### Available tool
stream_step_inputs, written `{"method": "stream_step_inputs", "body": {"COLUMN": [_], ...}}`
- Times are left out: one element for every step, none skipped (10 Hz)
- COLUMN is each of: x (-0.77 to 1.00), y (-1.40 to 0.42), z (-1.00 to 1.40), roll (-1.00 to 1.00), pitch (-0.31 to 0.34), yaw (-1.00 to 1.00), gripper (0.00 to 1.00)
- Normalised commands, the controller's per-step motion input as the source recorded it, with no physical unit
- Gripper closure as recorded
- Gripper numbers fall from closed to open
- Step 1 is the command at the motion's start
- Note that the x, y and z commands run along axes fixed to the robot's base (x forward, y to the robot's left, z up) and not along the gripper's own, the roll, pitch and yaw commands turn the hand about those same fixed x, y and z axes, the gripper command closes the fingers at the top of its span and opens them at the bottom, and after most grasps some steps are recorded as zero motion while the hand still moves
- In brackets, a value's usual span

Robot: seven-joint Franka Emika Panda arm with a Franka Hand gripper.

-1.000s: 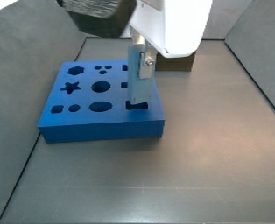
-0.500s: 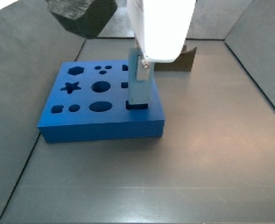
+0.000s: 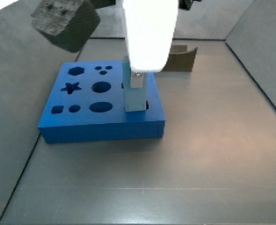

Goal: Insert the rectangle object.

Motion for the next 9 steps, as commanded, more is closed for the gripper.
{"method": "stream_step_inputs", "body": {"x": [0.18,0.01,0.0,0.0,-0.14,-0.19,-0.01,0.0,0.07], "y": [-0.1,0.23,0.41,0.39,0.23,0.01,0.0,0.0,0.0], "z": [-0.49,-0.45,-0.39,-0.37,-0.45,-0.63,-0.79,-0.61,-0.24], "roll": [0.21,0.17,0.14,0.13,0.07,0.04,0.03,-0.1,-0.1], "pitch": [-0.04,-0.006,0.0,0.0,-0.044,-0.136,-0.177,-0.143,-0.023], "yaw": [-0.31,-0.32,-0.35,-0.29,-0.16,0.0,0.0,-0.05,-0.04], "gripper": [1.0,1.0,1.0,1.0,1.0,1.0,1.0,1.0,1.0]}}
